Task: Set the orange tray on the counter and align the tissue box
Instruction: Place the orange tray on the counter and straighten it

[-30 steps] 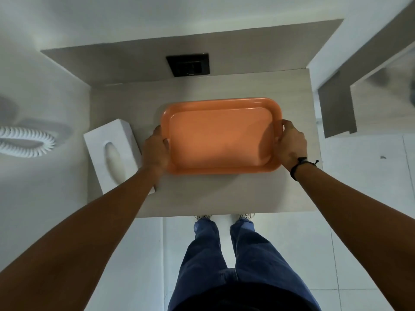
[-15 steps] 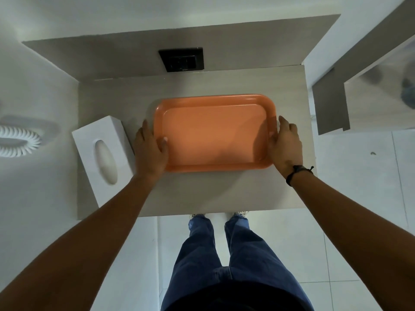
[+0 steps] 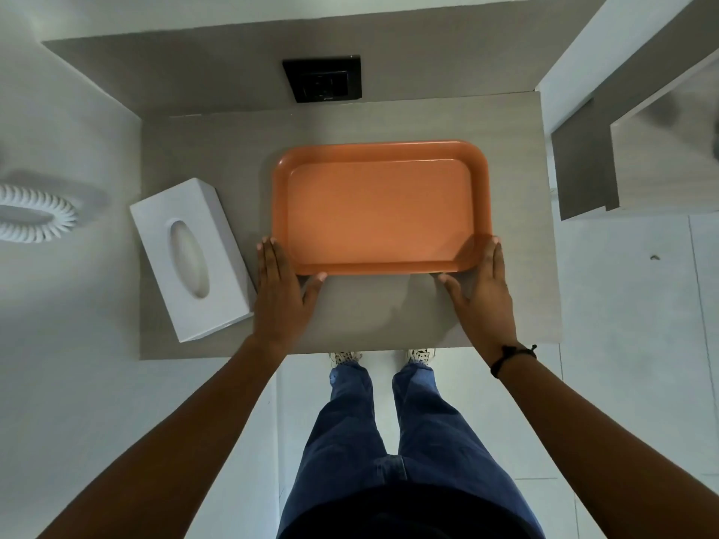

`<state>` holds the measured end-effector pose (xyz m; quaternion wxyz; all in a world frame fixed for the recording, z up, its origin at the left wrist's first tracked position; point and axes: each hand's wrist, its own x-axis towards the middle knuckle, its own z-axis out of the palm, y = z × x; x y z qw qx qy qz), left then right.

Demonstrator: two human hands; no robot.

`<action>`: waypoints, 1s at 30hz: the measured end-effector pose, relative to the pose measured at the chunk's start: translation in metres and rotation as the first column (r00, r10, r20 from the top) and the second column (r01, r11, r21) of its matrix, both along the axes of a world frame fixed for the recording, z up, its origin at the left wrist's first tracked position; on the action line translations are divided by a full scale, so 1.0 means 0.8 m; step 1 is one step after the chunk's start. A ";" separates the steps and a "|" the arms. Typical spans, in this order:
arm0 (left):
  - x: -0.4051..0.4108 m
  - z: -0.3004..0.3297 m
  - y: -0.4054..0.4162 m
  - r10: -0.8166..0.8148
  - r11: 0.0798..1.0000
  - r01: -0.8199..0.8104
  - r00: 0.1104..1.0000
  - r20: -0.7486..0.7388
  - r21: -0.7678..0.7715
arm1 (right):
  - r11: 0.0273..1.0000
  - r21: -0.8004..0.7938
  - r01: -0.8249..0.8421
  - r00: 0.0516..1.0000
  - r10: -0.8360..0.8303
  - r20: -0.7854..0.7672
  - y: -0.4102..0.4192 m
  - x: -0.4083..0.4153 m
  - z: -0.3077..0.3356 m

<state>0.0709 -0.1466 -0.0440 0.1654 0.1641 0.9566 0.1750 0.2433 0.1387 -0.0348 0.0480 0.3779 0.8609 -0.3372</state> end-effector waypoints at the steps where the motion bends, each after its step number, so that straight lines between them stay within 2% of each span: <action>1: -0.002 0.000 0.001 -0.002 1.000 0.002 1.000 0.000 0.006 | 1.000 0.004 0.000 1.000 0.000 0.001 0.003 -0.004 0.000; 22: -0.092 -0.007 0.041 0.006 1.000 -0.006 0.999 -0.042 -0.008 | 1.000 0.024 0.005 0.998 -0.004 -0.064 0.047 -0.111 0.003; 30: -0.095 -0.006 0.044 0.014 1.000 -0.015 0.999 -0.032 -0.023 | 1.000 0.025 -0.010 0.999 0.011 -0.044 0.055 -0.115 -0.004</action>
